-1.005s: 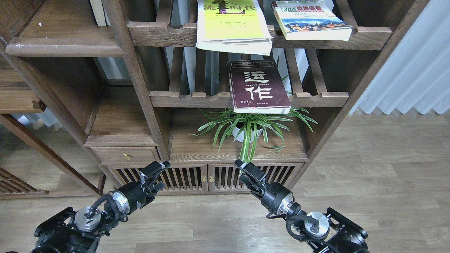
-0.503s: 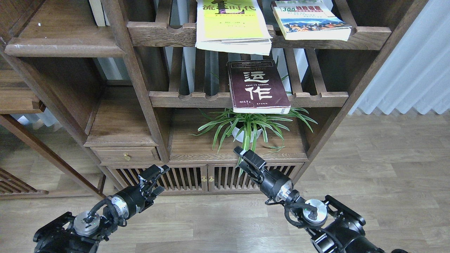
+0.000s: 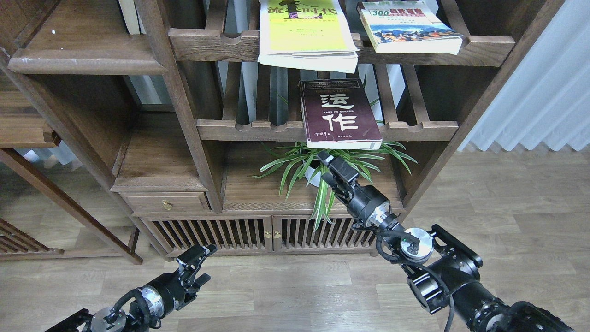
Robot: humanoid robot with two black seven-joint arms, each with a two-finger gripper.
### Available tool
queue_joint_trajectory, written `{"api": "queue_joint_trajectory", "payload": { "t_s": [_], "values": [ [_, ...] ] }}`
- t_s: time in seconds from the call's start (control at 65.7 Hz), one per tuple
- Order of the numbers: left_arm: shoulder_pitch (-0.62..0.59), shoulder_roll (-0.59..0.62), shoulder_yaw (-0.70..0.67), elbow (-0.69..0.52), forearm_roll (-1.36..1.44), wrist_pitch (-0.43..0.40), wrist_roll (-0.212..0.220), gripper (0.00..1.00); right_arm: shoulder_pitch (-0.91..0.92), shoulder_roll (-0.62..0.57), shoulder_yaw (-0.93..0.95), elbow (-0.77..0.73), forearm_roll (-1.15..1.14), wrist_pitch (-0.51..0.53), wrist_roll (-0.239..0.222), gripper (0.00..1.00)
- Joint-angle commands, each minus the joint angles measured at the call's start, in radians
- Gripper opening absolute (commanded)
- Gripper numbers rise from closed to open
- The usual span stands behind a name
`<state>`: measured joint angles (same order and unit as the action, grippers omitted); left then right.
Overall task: Organize books on shelf
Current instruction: 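Reach the right gripper up to the dark red book's lower edge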
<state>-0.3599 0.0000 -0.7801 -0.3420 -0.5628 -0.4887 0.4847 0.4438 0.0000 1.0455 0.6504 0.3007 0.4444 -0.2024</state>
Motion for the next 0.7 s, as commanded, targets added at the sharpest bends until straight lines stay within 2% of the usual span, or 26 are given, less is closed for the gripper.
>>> {"api": "queue_joint_trajectory", "payload": {
  "t_s": [0.0, 0.381, 0.487, 0.685],
  "values": [
    [-0.001, 0.0, -0.001, 0.0, 0.0, 0.0, 0.0, 1.0, 0.019, 0.0, 0.013, 0.0, 0.0, -0.024, 0.001, 0.99],
    [0.007, 0.0, -0.001, 0.005, -0.006, 0.0, 0.0, 1.0, 0.084, 0.0, 0.074, -0.009, -0.002, -0.145, 0.001, 0.99],
    [0.009, 0.0, -0.001, 0.008, -0.006, 0.0, 0.0, 1.0, 0.105, 0.0, 0.076, -0.014, -0.002, -0.185, 0.001, 0.95],
    [0.01, 0.0, -0.001, 0.009, -0.006, 0.0, 0.0, 1.0, 0.119, 0.0, 0.09, -0.031, -0.002, -0.201, 0.008, 0.82]
  ]
}}
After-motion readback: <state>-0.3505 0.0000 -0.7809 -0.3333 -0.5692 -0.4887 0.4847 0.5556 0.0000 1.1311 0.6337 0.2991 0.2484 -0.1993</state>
